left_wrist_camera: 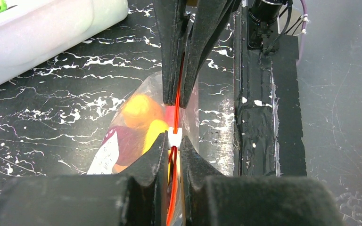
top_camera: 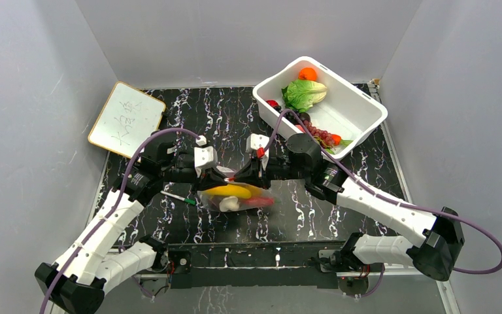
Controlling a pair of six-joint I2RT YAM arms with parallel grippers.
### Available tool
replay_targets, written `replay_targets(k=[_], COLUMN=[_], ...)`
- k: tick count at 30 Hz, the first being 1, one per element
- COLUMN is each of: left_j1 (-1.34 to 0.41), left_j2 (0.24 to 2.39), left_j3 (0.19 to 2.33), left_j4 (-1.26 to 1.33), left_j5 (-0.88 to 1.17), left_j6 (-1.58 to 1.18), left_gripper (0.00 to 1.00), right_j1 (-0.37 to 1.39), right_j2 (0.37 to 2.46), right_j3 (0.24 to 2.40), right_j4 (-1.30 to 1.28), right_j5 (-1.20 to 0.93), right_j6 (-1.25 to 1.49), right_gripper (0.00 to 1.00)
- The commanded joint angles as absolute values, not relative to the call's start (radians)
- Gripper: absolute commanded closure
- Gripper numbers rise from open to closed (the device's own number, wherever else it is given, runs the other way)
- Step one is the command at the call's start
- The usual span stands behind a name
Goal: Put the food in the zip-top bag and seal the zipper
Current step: Zip the zipper food storage bag at the center of the board.
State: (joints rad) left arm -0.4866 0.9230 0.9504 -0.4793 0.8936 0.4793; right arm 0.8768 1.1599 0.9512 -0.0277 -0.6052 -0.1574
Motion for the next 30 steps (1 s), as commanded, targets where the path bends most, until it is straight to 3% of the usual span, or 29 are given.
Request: replay_targets(k=[1, 7, 14, 30], left_j1=[-0.483, -0.483, -0.483, -0.482], left_j2=[0.911, 0.895, 0.87, 0.825], left_j3=[0.967, 0.982, 0.994, 1.005], left_j4=[-0.514, -0.558, -0.591, -0.659], left_j5=[0.927, 0.909, 0.882, 0.825], left_j6=[0.507, 0.52, 0.524, 0.531], left_gripper=[1.0, 1.0, 1.0, 1.0], right_j1=[0.878, 0.866, 0.853, 0.832], right_j2=[1.106, 1.036, 1.004, 0.891], right_j3=[0.959, 0.954, 0.949, 0.978], right_j4=[0.085, 0.058, 0.044, -0.022], right_j5=[-0.555, -0.403, -0.379, -0.019], right_j6=[-0.135, -0.175, -0.175, -0.226], right_gripper=[1.0, 1.0, 1.0, 1.0])
